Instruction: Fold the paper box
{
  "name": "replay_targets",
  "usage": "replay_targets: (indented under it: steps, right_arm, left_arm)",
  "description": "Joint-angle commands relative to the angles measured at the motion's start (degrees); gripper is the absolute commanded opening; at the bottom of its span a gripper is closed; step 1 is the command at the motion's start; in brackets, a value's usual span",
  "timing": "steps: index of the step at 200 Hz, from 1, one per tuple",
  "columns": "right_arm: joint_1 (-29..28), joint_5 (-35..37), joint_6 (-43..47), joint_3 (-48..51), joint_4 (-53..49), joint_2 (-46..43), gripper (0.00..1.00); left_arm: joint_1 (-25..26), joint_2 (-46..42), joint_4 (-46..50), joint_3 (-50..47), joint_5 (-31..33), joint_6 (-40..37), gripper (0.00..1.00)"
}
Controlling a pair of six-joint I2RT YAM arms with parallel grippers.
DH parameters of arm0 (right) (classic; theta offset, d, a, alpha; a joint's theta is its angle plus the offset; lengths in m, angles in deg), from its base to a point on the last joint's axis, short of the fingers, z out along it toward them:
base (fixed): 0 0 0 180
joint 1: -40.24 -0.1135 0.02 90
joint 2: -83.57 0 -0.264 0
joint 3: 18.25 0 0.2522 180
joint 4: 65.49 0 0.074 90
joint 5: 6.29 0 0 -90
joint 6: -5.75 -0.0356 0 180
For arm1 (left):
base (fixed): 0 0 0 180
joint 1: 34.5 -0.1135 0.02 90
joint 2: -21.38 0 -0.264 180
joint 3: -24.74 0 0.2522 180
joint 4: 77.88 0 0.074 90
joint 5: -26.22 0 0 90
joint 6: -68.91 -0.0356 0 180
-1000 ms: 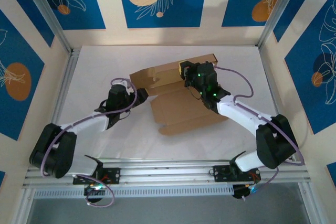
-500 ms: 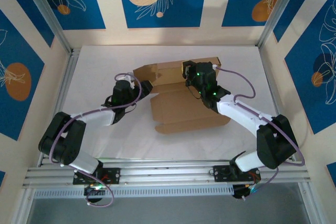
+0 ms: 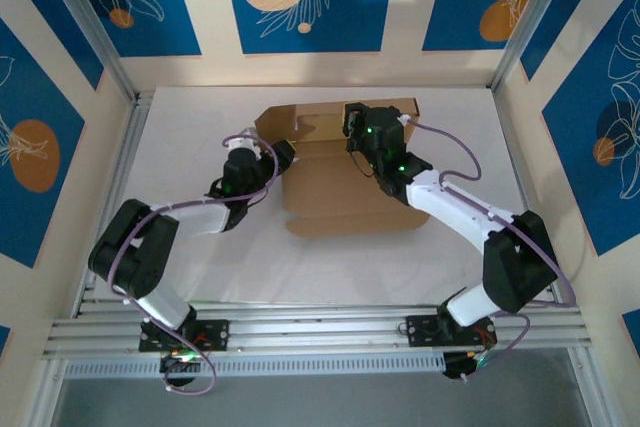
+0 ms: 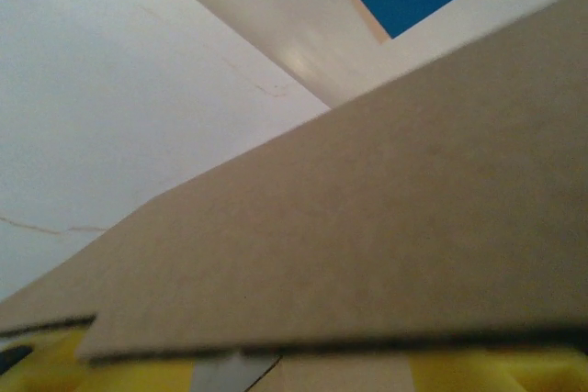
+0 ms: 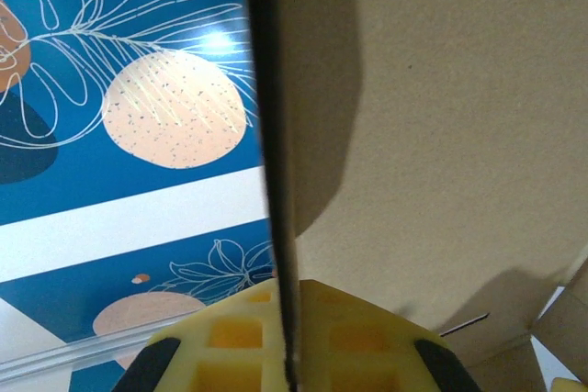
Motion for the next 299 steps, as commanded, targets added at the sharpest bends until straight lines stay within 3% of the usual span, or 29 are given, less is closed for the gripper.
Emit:
replay_targets:
  steps: [1, 27, 53, 127, 147, 190, 228, 262, 299]
  right_arm:
    - [-1.6, 0.9, -1.0, -2.7, 0.6, -0.1, 0.00]
    - [-1.3, 1.9, -1.2, -1.8, 0.4, -0.4, 0.00]
    - [-1.3, 2.3, -2.3, -1.3, 0.2, -0.5, 0.00]
    - [-2.3, 3.1, -1.5, -1.2, -0.4, -1.3, 0.00]
    - [-2.4, 3.2, -1.3, -0.7, -0.4, -1.4, 0.00]
    - [-2.4, 4.1, -0.9, 1.1, -0.6, -1.4, 0.00]
    - [-1.1, 4.8, -0.4, 3.0, -1.0, -2.8, 0.00]
    - [-0.5, 4.3, -1.1, 3.4, 0.0, -2.9, 0.00]
    - [-0.6, 3.6, -1.6, 3.2, 0.7, -2.9, 0.00]
  left_arm:
    - [1.4, 0.2, -2.7, 1.7, -2.2, -2.7, 0.59]
    - [1.3, -3.2, 2.2, 0.5, 0.1, -6.2, 0.62]
    - [1.3, -4.9, -1.1, -2.6, 2.9, -8.0, 0.62]
    - [1.3, -2.0, -5.9, -3.2, 1.2, -7.7, 0.49]
    - [1.4, -1.2, -8.0, -2.8, -1.3, -7.3, 0.46]
    - [1.6, 1.9, -11.2, 1.7, -14.7, -5.9, 0.48]
    - [1.6, -5.6, -2.0, -3.1, -8.7, -7.6, 0.57]
    - [1.4, -9.9, -3.4, -10.5, -1.4, -4.4, 0.58]
    - [0.2, -7.4, -5.4, -12.5, 0.2, -0.6, 0.60]
